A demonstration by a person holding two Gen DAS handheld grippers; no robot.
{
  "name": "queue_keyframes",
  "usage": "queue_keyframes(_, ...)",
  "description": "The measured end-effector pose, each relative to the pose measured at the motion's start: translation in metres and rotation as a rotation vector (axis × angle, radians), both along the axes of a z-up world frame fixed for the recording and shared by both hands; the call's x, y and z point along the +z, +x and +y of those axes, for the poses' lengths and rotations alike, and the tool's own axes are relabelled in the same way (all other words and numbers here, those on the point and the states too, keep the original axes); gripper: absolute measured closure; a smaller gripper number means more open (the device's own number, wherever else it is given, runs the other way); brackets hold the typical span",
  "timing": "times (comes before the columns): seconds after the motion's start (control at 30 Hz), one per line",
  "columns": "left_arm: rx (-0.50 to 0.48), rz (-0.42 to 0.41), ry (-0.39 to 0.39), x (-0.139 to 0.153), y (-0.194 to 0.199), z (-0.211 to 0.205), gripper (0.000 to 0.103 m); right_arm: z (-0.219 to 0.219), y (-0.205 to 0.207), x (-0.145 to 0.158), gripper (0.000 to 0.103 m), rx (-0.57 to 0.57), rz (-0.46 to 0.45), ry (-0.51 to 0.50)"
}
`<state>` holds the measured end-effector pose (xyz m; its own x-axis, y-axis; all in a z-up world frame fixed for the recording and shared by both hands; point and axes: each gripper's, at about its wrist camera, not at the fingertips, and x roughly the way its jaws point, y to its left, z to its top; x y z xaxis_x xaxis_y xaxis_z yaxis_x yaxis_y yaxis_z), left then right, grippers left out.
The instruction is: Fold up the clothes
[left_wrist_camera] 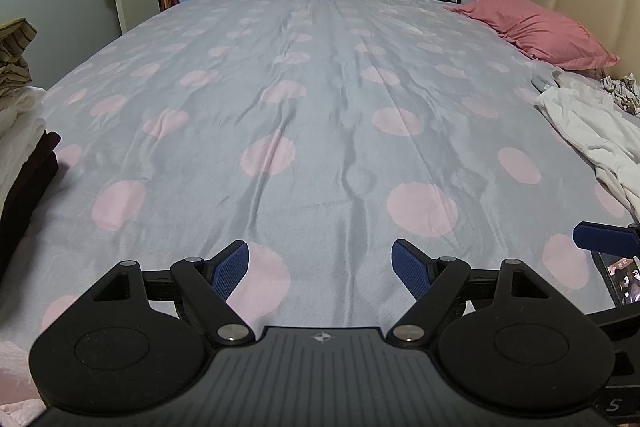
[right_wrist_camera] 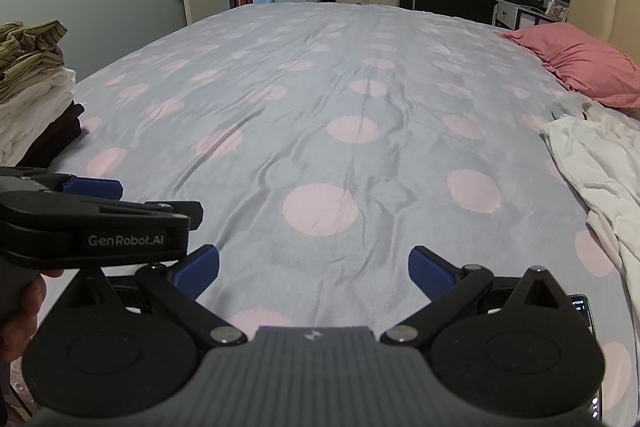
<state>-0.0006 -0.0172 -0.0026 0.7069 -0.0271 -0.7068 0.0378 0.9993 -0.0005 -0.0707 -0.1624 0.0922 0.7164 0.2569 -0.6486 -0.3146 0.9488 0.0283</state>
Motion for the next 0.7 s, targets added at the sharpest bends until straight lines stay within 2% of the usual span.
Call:
queue_keyframes(0.4, 0.004, 0.023, -0.003, -0.001, 0.006, 0.003, 0.024, -0.01, 0.009, 0.002, 0.002, 0.003, 0.036, 0.015)
queue_keyframes(0.43, 0.004, 0.026, -0.003, -0.001, 0.007, 0.003, 0.024, -0.012, 0.01, 0.002, 0.004, 0.0, 0.043, 0.015)
queue_keyframes(0.53, 0.003, 0.034, 0.0, 0.0, 0.011, 0.003, 0.024, -0.023, 0.018, 0.003, 0.019, -0.015, 0.076, 0.018)
queue_keyframes(0.7, 0.001, 0.049, 0.009, 0.001, 0.019, 0.003, 0.024, -0.056, 0.041, 0.01, 0.023, -0.057, 0.099, -0.001)
